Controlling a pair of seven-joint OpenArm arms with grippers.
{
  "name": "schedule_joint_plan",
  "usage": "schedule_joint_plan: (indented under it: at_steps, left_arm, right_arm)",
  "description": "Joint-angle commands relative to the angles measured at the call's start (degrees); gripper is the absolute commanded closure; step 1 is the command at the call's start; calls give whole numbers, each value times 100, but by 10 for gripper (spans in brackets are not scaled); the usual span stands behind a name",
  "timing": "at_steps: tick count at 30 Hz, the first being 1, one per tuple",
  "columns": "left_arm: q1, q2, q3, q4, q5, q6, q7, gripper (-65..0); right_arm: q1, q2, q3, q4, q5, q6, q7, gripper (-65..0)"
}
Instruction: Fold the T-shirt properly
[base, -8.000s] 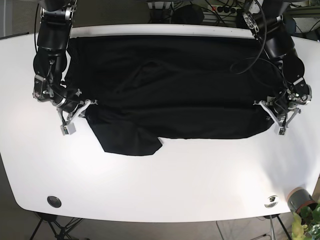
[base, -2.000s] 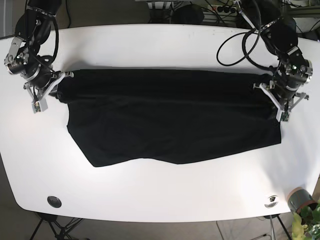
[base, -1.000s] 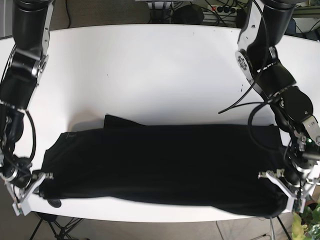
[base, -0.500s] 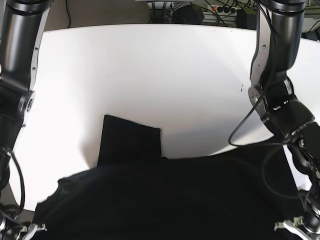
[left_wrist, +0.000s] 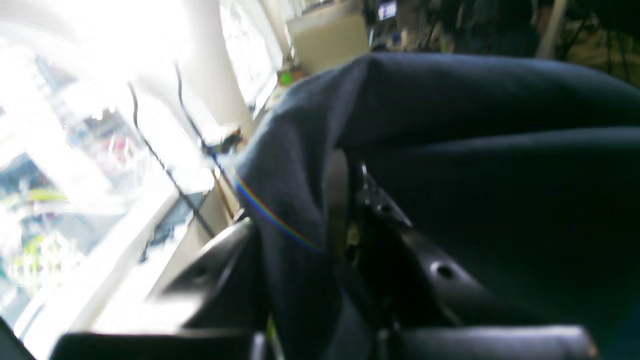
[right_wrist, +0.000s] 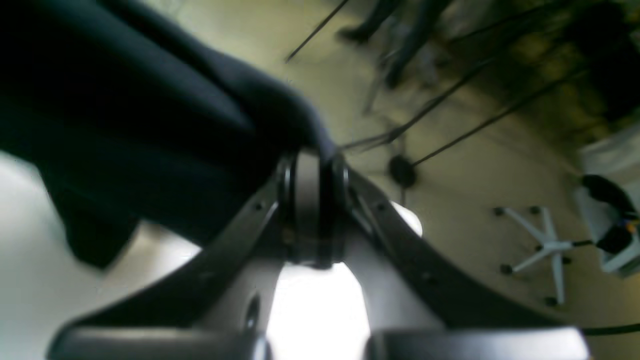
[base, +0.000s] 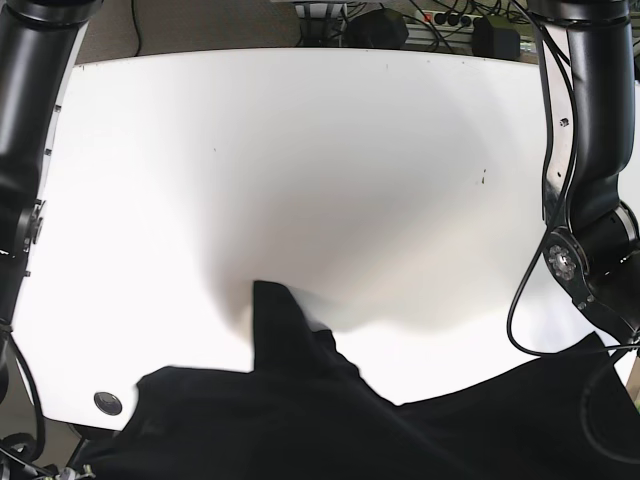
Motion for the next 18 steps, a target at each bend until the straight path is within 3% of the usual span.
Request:
schedule_joint_plan:
  at_steps: [1,4,9,18]
  left_arm:
    - [-223,-46,17,162,4,41,-127,0]
    - [3,-46,9,382,4,32,-39,0]
    - [767,-10,9,962,-5,32,136,0]
    - [2244,7,-9,1656,-14,23,128,0]
  right_arm:
    - [325,187,94,120,-130,-55,79,-22]
    - [325,275,111,304,-130,-55,70,-22]
    - [325,381,744,498,-121,-46,52,-22]
    - [-1383,407,1694,1166,116,-46,-1,-22]
